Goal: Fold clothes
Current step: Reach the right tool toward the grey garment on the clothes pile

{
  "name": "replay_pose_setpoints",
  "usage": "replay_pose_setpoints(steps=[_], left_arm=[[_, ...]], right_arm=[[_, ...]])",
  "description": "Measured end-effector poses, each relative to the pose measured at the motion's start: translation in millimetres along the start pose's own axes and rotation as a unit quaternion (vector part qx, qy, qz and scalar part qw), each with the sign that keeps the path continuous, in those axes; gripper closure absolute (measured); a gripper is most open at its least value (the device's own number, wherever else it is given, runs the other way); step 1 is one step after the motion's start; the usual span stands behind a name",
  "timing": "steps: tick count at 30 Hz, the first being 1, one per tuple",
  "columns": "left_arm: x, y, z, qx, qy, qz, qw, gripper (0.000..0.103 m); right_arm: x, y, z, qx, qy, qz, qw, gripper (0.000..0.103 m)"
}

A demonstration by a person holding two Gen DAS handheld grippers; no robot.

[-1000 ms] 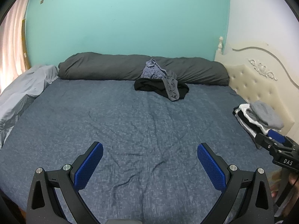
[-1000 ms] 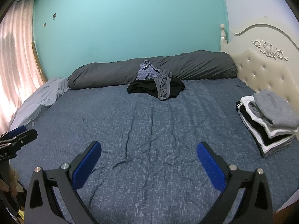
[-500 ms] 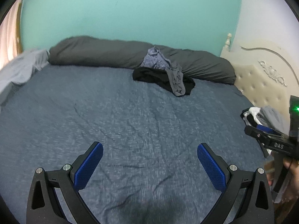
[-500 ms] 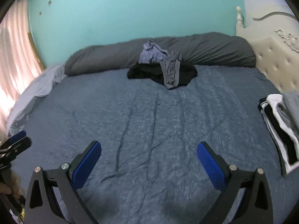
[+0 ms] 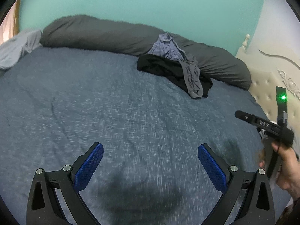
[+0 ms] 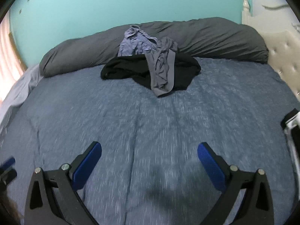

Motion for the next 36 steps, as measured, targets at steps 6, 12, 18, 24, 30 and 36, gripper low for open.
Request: replay_pose_setpoints(steps=[6,12,18,24,30,36], left_arm=[[-48,3,-10,0.002,0.01,0.015,0.9998,0.0],[-83,13,-15,0.011,0.013,0.03,0.9994,0.0],[-102,23,-18,0.024,0.009,0.03,0.9992,0.0],[-112,22,-17,0.018,0.012,0.045,0.9987,0.0],[-106,23,-15,0.013,0.009,0.056,0.9983,0.0],[-102,28,-14,0.01,0.013,0.059,0.9981,0.0]], right_arm=[[-66,-14,-30,-0.007,0.004,0.003,1.0,0.001],[-125,-20,-56,0.008,0.013,0.017,1.0,0.015],[-174,-23,-78,0.037,0.021,0.029,0.999,0.034],[-207,-29,-87,0.037,0.031,0.045,0.998,0.036],[-227,-35,-91,0.032,0.037,0.05,0.998,0.074],[-220,-22,-88,0.074,0.016,0.073,0.994,0.103]])
Point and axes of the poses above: each gripper's, at about its wrist camera, not at the fingertips, and x roughly against the way its jaws point, y to its left, z to its underside, the point moved 6 cm from there along -x, roughly the way its jaws point, and after that the axes turned 2 degrees about -z, right-handed, at the moved point
